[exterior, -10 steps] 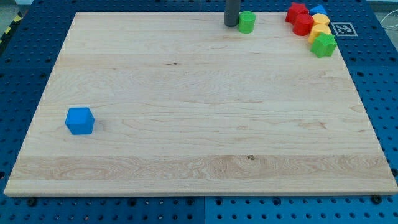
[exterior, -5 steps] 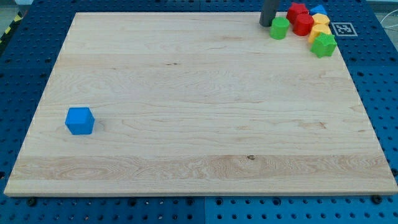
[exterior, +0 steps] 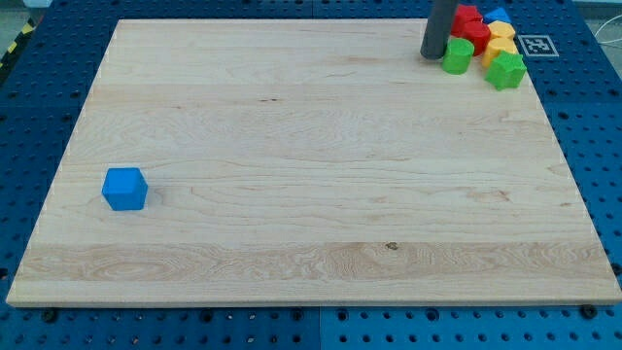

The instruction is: Push the green circle to the yellow heart

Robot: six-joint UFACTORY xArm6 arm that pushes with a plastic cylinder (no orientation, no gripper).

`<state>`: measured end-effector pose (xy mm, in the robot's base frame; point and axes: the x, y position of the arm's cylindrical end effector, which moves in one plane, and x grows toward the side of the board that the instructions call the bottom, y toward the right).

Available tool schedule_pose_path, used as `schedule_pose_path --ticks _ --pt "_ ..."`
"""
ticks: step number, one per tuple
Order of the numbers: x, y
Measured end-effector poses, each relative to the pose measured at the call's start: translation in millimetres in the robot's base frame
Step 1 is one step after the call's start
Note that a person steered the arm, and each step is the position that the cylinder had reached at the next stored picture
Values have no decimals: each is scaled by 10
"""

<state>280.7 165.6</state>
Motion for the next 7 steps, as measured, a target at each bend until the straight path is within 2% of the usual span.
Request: schedule_pose_path --ticks 2,7 --pt "263 23" --pt "263 250"
